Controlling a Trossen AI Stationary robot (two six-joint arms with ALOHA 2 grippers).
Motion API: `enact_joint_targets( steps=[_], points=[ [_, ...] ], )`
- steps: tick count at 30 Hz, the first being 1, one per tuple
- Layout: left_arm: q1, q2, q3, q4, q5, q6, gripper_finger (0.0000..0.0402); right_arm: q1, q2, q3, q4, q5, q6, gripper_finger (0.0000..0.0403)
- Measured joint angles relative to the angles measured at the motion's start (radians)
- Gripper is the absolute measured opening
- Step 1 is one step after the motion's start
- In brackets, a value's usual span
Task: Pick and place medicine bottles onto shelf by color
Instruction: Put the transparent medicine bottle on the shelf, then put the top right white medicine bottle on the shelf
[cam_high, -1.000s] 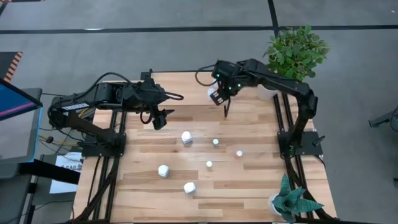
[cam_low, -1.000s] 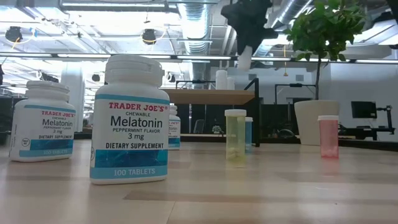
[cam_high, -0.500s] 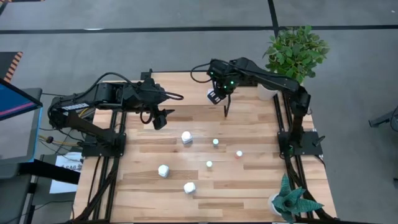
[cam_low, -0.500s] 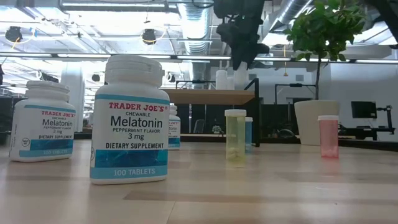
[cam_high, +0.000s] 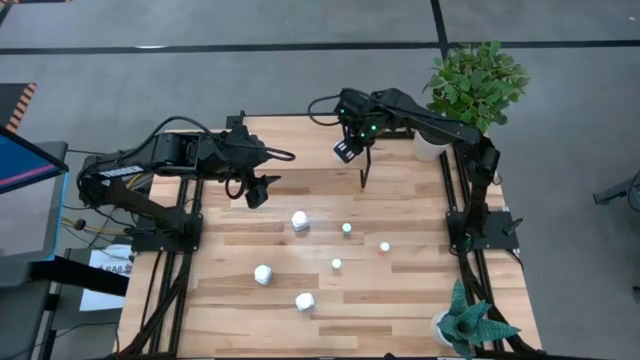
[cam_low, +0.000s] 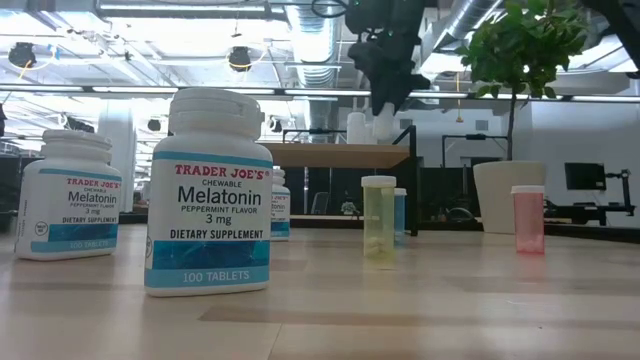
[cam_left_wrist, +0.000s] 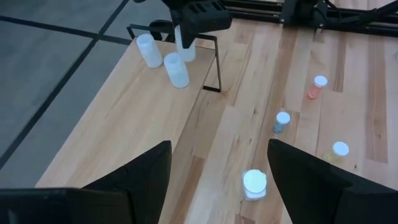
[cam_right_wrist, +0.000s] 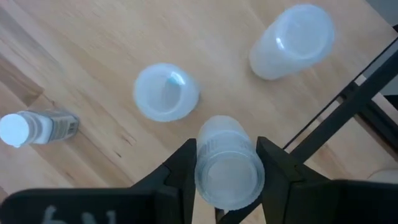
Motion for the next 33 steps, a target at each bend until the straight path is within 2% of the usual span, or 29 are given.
enact_joint_targets(
  steps=[4,13,18,28,33],
  points=[
    [0.0,0.0,0.0,0.0,0.0,0.001,0.0254,0.0,0.0,0.0,0.003,-0.001,-0.018,0.014],
    [0.0,0.0,0.0,0.0,0.0,0.001,0.0254,0.002,0.0,0.0,0.017,-0.005,-0.04,0.0194],
    [0.0,0.0,0.0,0.0,0.001,-0.005,0.0254,0.001,0.0,0.0,0.016,-0.005,-0.04,0.0211],
    [0.0,0.0,0.0,-0.001,0.001,-0.007,0.0254,0.0,-0.004,0.003,0.014,-0.004,-0.039,0.0206],
    [0.0,0.0,0.0,-0.001,0.002,-0.007,0.0254,-0.005,-0.005,0.084,-0.056,-0.004,-0.013,0.0196]
  ],
)
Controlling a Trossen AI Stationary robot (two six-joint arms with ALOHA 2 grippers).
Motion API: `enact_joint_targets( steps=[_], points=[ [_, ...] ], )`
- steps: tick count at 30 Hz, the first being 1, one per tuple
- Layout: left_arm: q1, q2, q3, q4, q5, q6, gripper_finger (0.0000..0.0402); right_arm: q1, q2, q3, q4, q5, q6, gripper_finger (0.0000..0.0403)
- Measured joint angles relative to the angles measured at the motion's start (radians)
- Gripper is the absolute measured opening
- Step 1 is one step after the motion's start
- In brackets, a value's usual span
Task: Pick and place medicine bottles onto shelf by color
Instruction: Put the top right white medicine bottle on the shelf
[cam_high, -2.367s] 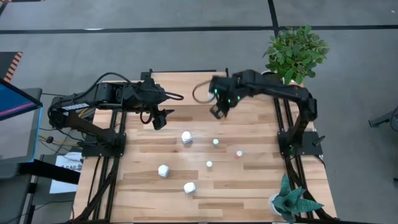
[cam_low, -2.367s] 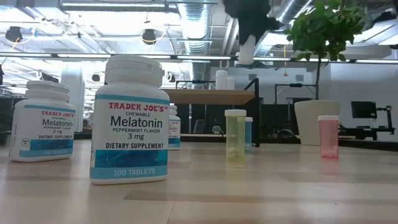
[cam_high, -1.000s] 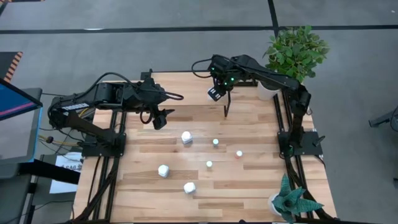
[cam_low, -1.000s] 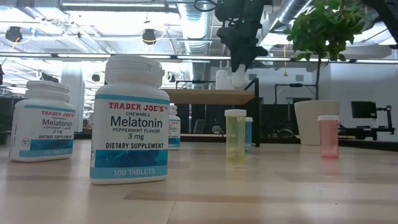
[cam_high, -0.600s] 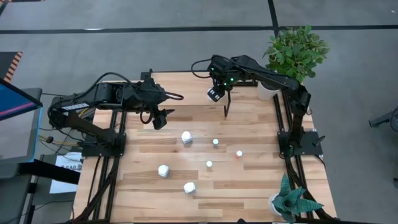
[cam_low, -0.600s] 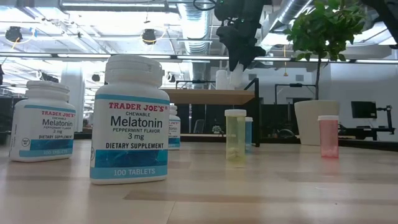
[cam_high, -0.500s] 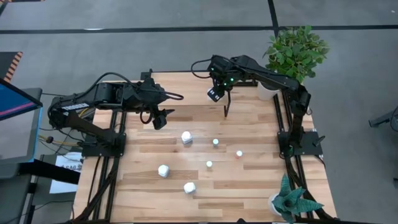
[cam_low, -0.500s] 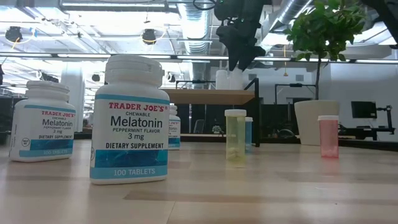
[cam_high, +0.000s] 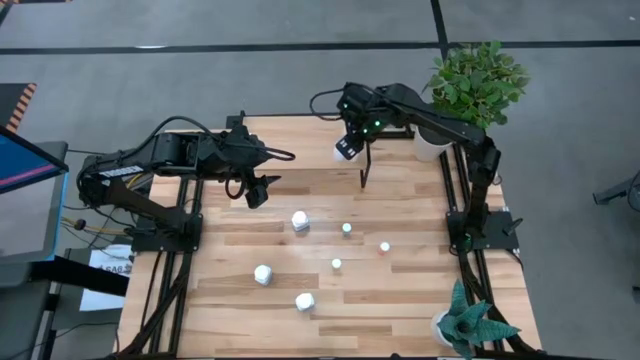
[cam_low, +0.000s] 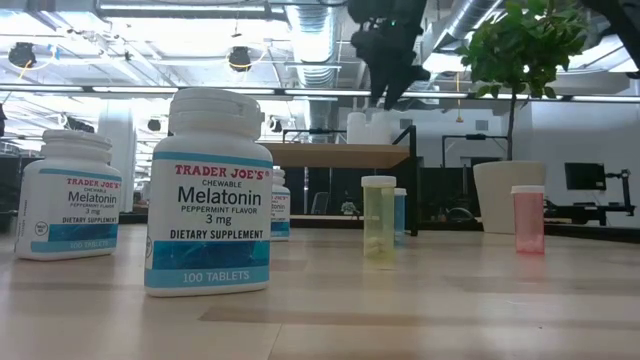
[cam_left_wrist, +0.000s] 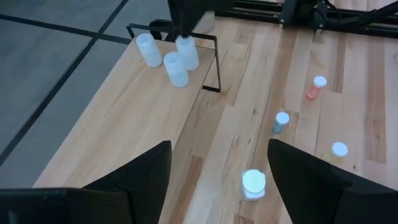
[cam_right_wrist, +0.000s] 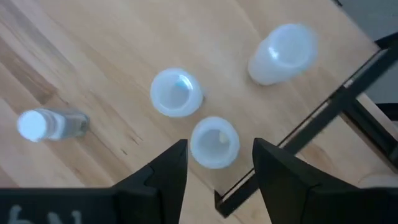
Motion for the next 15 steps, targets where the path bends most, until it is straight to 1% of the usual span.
enact_joint_targets(
  steps=[5,9,12,15],
  points=[
    [0.0,0.0,0.0,0.0,0.0,-0.001,0.0254,0.001,0.0,0.14,-0.108,0.001,0.035,0.0185],
    [0.0,0.0,0.0,0.0,0.0,-0.004,0.0254,0.035,0.0,0.24,-0.231,0.004,0.037,0.0177],
    [0.0,0.0,0.0,0.0,0.0,-0.004,0.0254,0.079,-0.029,0.243,-0.226,-0.005,0.037,0.0172],
    [0.0,0.0,0.0,-0.004,0.005,-0.02,0.0254,0.147,-0.052,0.245,-0.226,-0.012,0.034,0.0169]
  ],
)
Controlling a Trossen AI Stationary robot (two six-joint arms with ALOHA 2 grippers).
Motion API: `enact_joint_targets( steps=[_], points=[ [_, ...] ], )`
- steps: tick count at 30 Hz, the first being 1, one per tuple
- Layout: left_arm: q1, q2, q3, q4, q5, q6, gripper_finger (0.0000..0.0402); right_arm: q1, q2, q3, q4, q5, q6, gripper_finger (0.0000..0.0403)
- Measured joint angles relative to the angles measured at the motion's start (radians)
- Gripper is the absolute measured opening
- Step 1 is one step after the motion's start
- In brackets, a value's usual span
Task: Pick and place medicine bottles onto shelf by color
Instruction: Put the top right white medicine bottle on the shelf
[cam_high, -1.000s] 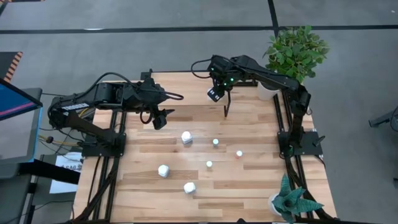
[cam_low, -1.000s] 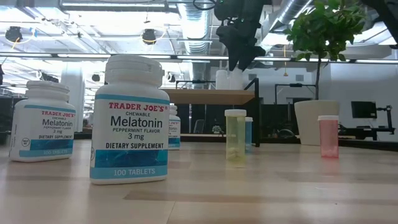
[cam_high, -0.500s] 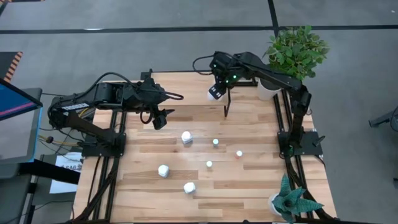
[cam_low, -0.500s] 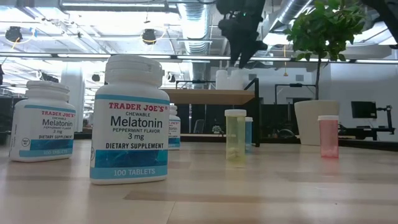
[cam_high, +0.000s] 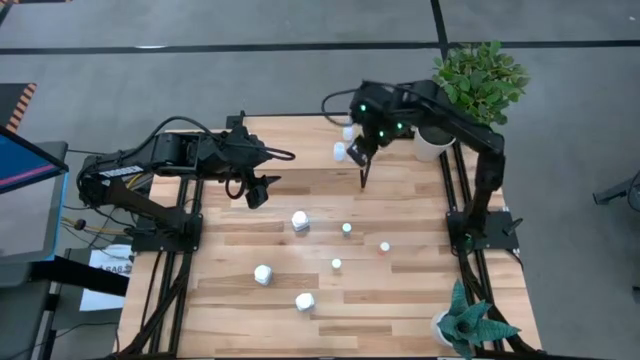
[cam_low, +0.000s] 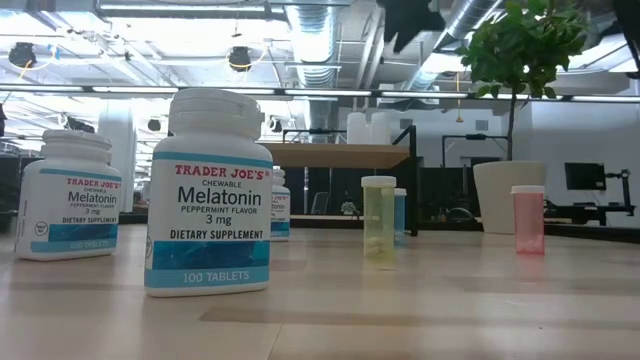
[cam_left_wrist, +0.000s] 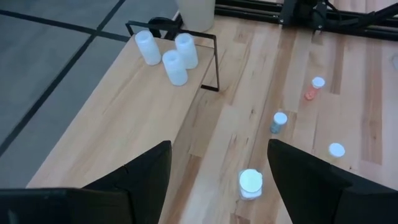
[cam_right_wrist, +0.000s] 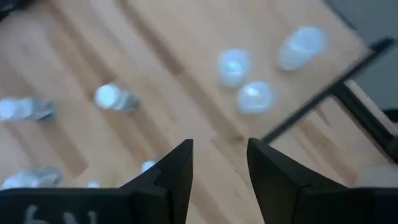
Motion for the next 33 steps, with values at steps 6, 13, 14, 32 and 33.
enact_joint_targets(
  steps=[6,13,14,32,33],
  points=[
    [0.0,0.0,0.0,-0.004,0.005,-0.008,0.0254,0.159,-0.081,-0.106,0.002,-0.006,-0.032,0.0164],
    [0.0,0.0,0.0,-0.034,0.095,-0.078,0.0254,0.342,-0.265,-0.477,0.001,0.05,0.111,0.0151],
    [0.0,0.0,0.0,-0.038,0.097,-0.079,0.0254,0.366,-0.304,-0.549,0.004,0.049,0.153,0.0149],
    [-0.001,0.0,0.0,-0.048,0.085,-0.102,0.0254,0.704,-0.558,-1.311,0.808,0.062,0.362,0.0173],
    [-0.001,0.0,-0.001,-0.048,0.085,-0.102,0.0254,0.7,-0.547,-1.311,0.805,0.062,0.362,0.018]
  ],
)
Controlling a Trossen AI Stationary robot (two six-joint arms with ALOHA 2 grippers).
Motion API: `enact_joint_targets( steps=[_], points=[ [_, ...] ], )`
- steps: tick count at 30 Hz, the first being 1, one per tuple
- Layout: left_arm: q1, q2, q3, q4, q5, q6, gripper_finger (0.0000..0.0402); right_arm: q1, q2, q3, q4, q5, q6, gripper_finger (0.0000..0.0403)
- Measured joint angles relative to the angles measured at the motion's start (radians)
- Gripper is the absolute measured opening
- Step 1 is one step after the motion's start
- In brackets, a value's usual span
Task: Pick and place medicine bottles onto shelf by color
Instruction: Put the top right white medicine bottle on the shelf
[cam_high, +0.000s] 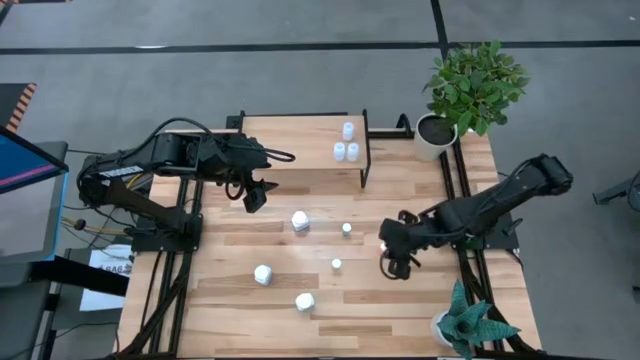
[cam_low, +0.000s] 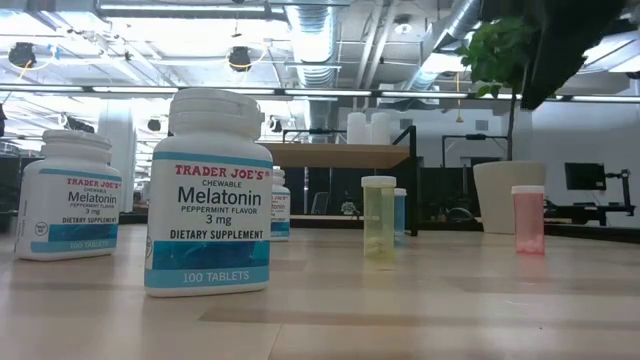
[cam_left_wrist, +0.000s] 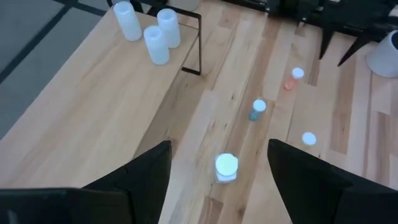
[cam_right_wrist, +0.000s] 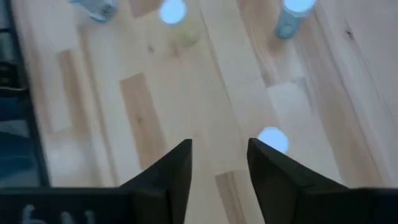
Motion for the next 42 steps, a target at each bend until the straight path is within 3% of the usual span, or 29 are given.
enact_joint_targets(
  steps=[6,10,22,29,42],
  points=[
    [-0.015,-0.001,-0.055,0.01,0.053,-0.023,0.0254,-0.04,0.061,0.001,0.002,-0.008,0.0,0.0236],
    [-0.026,0.0,-0.111,0.014,0.023,-0.062,0.0254,-0.081,0.068,0.034,-0.016,-0.067,0.036,0.0254],
    [-0.027,0.0,-0.401,0.222,0.121,-0.204,0.0254,-0.094,-0.128,0.111,-0.167,-0.102,0.002,0.0239],
    [-0.053,0.0,-0.596,0.333,0.117,-0.217,0.0256,-0.036,-0.265,0.111,-0.19,0.03,0.035,0.0233],
    [-0.057,0.0,-0.884,0.766,0.062,-0.224,0.0325,0.005,-0.337,0.111,-0.33,0.084,0.043,0.0233]
  ],
)
